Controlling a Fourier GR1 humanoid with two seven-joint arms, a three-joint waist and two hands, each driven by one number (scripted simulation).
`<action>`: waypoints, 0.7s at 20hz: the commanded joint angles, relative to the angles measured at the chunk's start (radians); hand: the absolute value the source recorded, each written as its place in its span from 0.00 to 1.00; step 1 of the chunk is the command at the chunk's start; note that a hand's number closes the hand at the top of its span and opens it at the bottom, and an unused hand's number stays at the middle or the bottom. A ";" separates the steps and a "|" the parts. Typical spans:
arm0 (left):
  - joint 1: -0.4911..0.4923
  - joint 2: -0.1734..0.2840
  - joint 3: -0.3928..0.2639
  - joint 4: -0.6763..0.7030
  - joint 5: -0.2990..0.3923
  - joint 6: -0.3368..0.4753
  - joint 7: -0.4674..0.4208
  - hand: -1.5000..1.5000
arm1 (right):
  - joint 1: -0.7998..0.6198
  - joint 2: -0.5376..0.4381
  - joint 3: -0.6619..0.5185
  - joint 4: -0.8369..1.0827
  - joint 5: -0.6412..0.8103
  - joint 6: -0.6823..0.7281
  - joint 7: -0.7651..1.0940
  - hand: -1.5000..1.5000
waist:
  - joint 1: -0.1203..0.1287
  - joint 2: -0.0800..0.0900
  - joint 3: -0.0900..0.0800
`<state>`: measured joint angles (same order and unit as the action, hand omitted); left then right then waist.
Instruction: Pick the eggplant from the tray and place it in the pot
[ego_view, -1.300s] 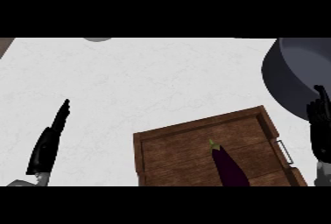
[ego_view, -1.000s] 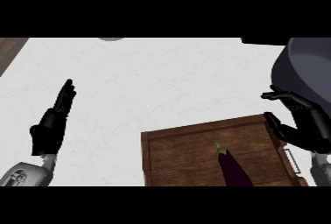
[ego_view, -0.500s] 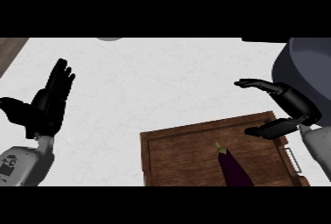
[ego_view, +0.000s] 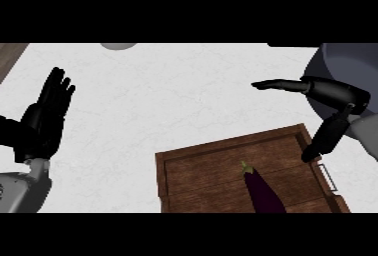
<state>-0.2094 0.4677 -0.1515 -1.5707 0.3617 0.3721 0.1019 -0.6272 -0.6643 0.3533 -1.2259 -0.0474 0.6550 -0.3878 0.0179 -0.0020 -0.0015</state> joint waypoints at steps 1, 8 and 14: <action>-0.035 0.002 0.033 0.043 0.014 -0.008 0.013 0.50 | -0.091 -0.057 0.100 -0.059 0.071 0.153 0.081 0.00 | -0.009 0.002 -0.001; -0.005 -0.014 0.008 -0.029 -0.025 0.027 0.049 0.50 | -0.071 -0.004 0.239 -0.294 0.144 0.211 0.319 0.00 | -0.024 -0.006 0.000; 0.069 -0.028 0.028 -0.084 -0.038 -0.010 0.048 0.50 | 0.048 0.042 0.229 -0.367 0.202 0.244 0.408 0.00 | -0.016 -0.001 0.002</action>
<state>-0.1904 0.4465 -0.1299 -1.6004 0.3308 0.3733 0.1358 -0.6613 -0.6535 0.5672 -1.5345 0.1031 0.8972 -0.0317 -0.0006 -0.0043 -0.0009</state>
